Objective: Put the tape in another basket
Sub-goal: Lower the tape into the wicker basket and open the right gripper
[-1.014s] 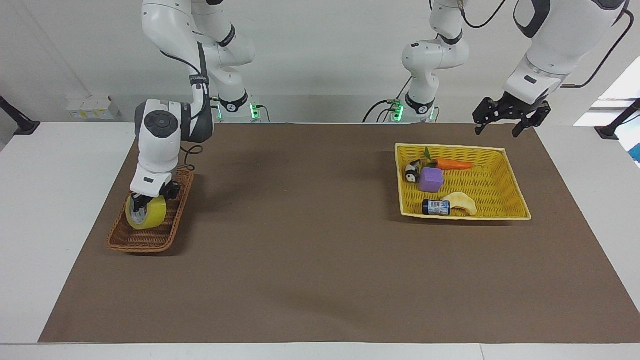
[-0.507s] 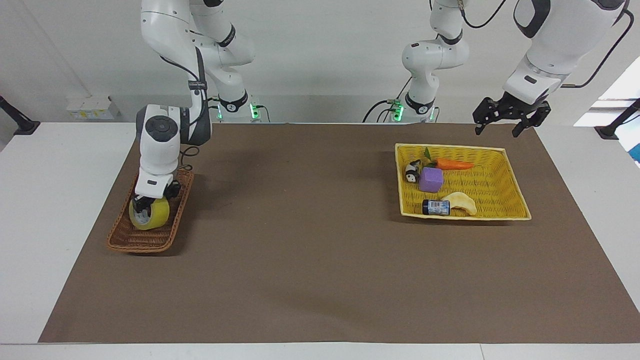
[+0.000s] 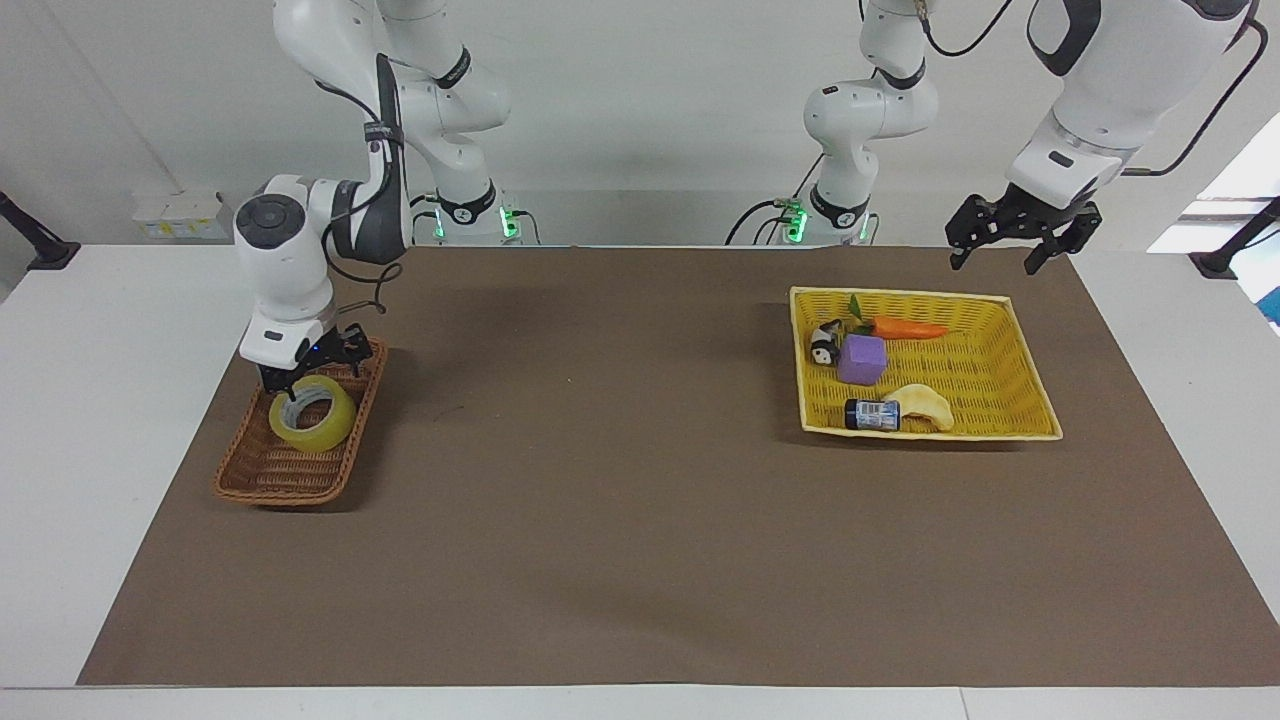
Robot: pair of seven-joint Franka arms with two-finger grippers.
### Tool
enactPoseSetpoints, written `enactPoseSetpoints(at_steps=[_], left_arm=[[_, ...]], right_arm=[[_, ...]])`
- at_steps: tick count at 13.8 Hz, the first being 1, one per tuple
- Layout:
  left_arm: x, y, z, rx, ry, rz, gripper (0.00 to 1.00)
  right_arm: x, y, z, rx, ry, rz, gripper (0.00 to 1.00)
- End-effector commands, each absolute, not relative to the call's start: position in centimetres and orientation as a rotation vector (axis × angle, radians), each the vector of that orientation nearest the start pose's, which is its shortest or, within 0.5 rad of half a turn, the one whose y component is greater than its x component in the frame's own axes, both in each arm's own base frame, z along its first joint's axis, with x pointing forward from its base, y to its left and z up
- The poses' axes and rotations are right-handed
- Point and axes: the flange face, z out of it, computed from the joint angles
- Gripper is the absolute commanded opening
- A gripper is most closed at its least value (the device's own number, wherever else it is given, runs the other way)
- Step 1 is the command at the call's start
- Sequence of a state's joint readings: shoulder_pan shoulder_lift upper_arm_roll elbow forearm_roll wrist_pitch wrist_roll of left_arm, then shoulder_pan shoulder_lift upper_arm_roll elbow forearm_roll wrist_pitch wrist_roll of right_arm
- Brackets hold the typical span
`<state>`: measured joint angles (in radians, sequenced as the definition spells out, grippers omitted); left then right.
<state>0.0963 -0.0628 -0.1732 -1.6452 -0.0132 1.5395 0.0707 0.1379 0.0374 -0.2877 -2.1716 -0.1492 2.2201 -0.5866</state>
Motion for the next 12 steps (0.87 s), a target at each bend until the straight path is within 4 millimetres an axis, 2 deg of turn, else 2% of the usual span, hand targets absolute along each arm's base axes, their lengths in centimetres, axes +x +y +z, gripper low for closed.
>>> enactPoseSetpoints(at_steps=[1,3,4,7,8,9,12], left_arm=[[52.9,-4.1,62.2,-3.114,0.245,0.081,1.00],[52.9,-4.1,62.2,-3.114,0.245,0.081,1.00],[52.9,-4.1,62.2,-3.114,0.245,0.078,1.00],[52.9,-4.1,62.2,-3.116,0.246,0.081,1.00],[52.9,-4.1,62.2,-3.114,0.245,0.081,1.00],[52.9,-4.2,62.2,-3.116,0.246,0.078,1.00],[52.9,-4.1,62.2,-3.114,0.245,0.081,1.00]], right_arm=[[53.4,-7.9,40.9,-3.057,-0.688,0.008,1.00],[54.1,-7.2,42.5,-3.083,-0.446,-0.041,1.00],[54.3,-6.1,43.1,-3.099,-0.318,-0.067,1.00],[54.3,-1.2,44.6,-3.115,-0.011,-0.084,1.00],[54.8,-0.1,46.1,-3.115,0.069,-0.109,1.00],[55.4,0.1,48.1,-3.116,0.114,-0.075,1.00],[56.1,-0.3,54.6,-3.122,0.126,-0.082,1.00]])
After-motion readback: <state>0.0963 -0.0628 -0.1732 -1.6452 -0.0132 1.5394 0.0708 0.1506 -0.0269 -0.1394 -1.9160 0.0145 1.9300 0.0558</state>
